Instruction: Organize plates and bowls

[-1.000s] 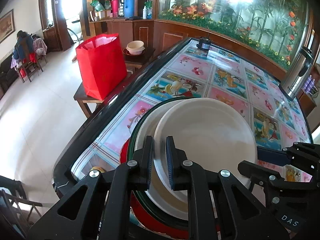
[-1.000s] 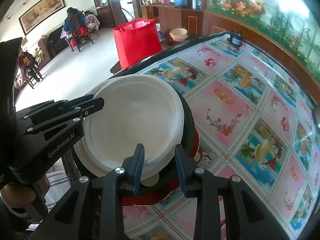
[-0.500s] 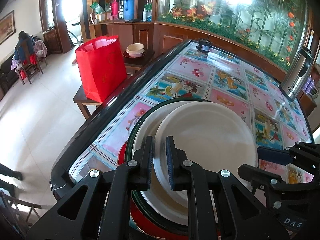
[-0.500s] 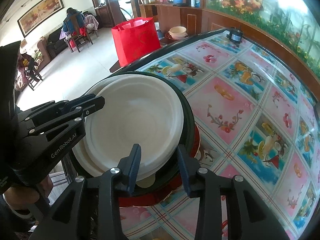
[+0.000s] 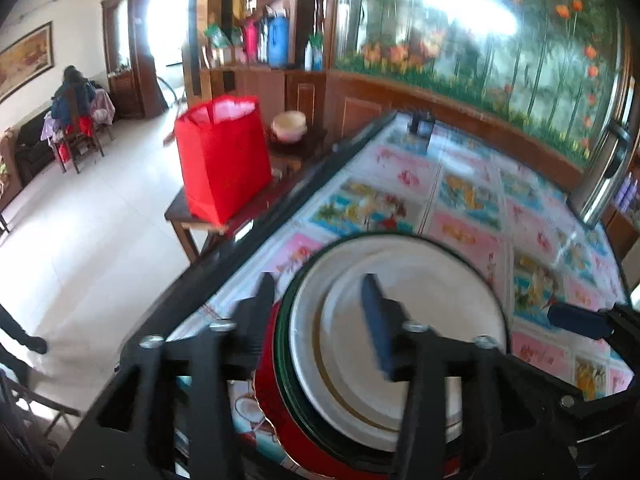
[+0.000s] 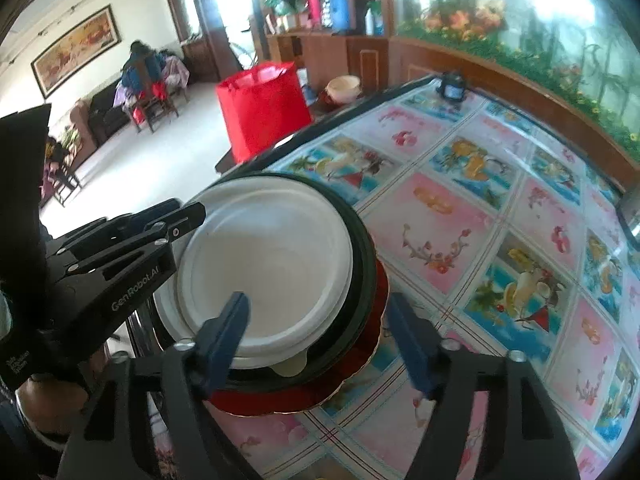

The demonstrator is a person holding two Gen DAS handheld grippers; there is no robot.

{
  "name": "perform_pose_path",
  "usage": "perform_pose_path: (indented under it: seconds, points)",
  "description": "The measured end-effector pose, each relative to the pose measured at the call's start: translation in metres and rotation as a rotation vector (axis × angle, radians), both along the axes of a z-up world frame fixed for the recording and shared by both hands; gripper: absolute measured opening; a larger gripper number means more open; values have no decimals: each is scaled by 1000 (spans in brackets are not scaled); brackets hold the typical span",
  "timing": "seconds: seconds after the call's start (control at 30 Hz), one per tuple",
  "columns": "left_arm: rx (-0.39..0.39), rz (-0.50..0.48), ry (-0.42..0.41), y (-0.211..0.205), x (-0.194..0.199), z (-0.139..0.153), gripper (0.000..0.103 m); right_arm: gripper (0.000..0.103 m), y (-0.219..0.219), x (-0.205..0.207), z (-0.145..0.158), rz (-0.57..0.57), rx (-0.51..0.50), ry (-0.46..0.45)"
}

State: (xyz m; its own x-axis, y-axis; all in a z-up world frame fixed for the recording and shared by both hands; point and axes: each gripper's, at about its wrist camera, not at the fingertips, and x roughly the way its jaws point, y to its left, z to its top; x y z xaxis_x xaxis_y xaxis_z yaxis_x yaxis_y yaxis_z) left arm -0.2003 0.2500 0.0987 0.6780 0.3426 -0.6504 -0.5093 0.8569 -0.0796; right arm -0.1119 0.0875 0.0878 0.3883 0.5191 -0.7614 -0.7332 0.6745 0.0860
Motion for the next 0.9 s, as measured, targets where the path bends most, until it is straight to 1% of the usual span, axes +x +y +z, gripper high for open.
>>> perform_pose_path:
  seconds: [0.03,0.13,0.23,0.3,0.37,0.47,0.53,0.67,0.9]
  points:
    - [2,3,-42,0,-6,4,48,82,-3,-3,1,-20,8,-24]
    - [29,12,-62,-3,-11,9,52,82,-7,-4,1,-66,10,-69]
    - [37,16,-52,-7,-13,8,55,82,-13,-3,-2,-91,42,-55]
    - [21,17,-46,-8,-13,5,55,83,-16,-5,-2,-115,48,-74]
    - [26,26,-40,-11,-15,3,55,83,-19,-7,-2,-134,51,-94]
    - [32,15,-38,-17,-18,1,55,83,-23,-8,-5,-154,76,-94]
    - [39,7,-11,-22,-18,-2,62,83,-26,-9,-7,-169,89,-102]
    - [48,-10,-1,-32,-19,-8,62,83,-31,-12,-9,-198,97,-144]
    - [58,-27,-4,-39,-22,-12,62,84,-35,-15,-18,-212,102,-142]
